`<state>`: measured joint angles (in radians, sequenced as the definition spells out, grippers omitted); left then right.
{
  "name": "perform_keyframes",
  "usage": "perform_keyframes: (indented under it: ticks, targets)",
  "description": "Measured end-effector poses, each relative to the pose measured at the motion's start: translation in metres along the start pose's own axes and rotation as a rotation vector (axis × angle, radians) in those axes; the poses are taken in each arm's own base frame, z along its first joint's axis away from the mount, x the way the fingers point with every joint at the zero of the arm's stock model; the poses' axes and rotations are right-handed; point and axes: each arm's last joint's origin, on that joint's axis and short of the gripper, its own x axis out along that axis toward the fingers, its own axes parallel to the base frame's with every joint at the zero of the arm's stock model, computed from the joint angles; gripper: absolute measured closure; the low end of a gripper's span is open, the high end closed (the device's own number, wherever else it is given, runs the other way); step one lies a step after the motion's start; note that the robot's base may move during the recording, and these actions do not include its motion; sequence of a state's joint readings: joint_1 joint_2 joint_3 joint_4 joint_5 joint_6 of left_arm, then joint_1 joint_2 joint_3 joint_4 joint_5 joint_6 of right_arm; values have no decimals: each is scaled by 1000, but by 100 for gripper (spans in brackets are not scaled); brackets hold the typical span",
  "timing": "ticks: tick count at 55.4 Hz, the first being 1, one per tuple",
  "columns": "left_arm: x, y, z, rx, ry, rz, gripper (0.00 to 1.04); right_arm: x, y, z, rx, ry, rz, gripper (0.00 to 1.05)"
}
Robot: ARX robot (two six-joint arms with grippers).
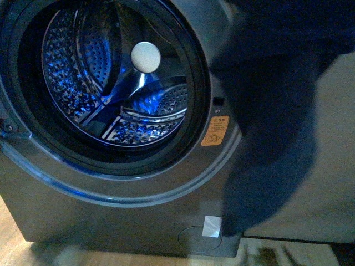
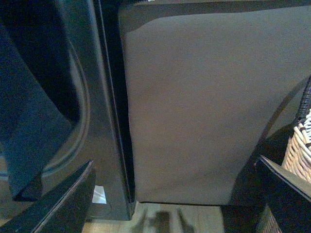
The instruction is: Collect clothes from washing machine
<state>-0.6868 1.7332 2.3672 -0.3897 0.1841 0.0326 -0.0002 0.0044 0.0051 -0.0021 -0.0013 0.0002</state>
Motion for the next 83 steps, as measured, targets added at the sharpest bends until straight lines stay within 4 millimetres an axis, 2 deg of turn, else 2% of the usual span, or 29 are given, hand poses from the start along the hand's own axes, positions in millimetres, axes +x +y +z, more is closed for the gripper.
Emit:
perform_keyframes:
  ticks: [10, 31, 37, 41, 53, 62, 69, 83]
  targets:
    - [9, -7, 9, -6, -4, -27, 99, 0, 0, 0, 0, 0, 0, 7]
    - [7, -8, 14, -3, -24, -27, 99, 0, 0, 0, 9, -3, 14, 7]
    - [7, -8, 14, -3, -24, -26, 99, 1, -5, 20, 125, -170, 291, 7]
    - [7, -8, 14, -3, -23, -26, 99, 0, -9, 29, 162, -208, 396, 7]
    - [7, -8, 14, -3, -23, -26, 99, 11, -14, 68, 190, -263, 505, 7]
    - [7, -8, 14, -3, -23, -27, 99, 35, -7, 100, 153, -290, 632, 7]
    - [7, -8, 14, -3, -23, -27, 99, 56, -2, 123, 114, -338, 669, 7]
    - [7, -8, 14, -3, -24, -26, 99, 99, 6, 153, 76, -390, 704, 7]
